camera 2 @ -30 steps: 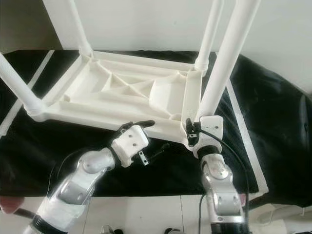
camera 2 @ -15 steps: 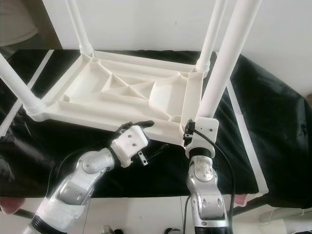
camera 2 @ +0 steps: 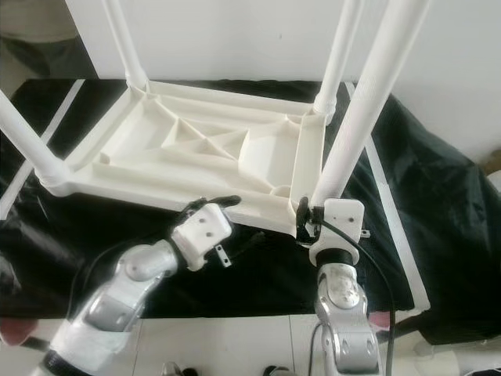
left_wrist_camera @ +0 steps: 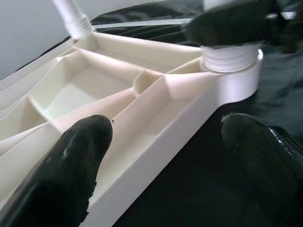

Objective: Building children table

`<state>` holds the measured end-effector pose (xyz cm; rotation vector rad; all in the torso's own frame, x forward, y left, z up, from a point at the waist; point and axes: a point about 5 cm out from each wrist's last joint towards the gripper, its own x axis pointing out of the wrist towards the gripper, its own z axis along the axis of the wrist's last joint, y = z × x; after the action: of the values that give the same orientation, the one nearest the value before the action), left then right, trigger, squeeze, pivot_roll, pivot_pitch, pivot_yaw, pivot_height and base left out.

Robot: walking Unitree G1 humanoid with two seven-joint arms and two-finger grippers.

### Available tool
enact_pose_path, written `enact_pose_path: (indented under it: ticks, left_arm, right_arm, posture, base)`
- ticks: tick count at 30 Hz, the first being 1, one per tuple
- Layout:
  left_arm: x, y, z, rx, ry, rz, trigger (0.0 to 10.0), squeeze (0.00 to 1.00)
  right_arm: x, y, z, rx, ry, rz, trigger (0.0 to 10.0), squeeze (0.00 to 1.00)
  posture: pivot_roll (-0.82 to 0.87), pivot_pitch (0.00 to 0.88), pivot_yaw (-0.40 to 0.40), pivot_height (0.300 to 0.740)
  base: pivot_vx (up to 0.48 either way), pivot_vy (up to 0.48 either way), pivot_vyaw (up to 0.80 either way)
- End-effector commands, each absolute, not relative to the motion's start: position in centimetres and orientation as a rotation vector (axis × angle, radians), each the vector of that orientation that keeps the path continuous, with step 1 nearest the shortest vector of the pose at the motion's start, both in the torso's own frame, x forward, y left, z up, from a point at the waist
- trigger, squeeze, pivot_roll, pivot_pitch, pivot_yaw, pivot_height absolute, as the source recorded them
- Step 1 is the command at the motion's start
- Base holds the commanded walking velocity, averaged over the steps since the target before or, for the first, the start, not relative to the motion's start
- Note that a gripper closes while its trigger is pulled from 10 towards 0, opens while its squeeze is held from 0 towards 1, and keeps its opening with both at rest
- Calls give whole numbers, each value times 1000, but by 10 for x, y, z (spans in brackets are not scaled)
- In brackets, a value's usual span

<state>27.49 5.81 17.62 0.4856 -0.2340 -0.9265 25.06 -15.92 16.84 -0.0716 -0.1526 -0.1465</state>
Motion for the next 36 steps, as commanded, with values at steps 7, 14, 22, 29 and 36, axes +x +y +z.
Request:
enact_pose_path:
  ticks: [7,14,22,29,36]
  left_arm:
    - [268,63,189,390,-239,-958,10000,0]
    - [258,69,193,345,-209,-1010,10000,0]
    - [259,70,204,335,-239,-985,10000,0]
    - [257,69,209,289,-241,-983,10000,0]
    - [248,63,191,271,-170,-1049,10000,0]
  right_arm:
    - [226,-160,165,-78,-157,-55,10000,0]
    - [213,-163,158,-82,-135,18,10000,0]
    - [201,-153,150,-101,-116,165,10000,0]
    - [201,-157,148,-91,-116,169,10000,0]
    - [205,-175,155,-153,-156,121,10000,0]
  posture:
    - [-123,171,-11,740]
    - [-125,175,-9,740]
    - [-128,174,-17,740]
    - [-131,171,-23,740]
    - [-136,165,-25,740]
  base:
    - [0,0,0]
    - [0,0,0]
    - [0,0,0]
    - [0,0,0]
    - [0,0,0]
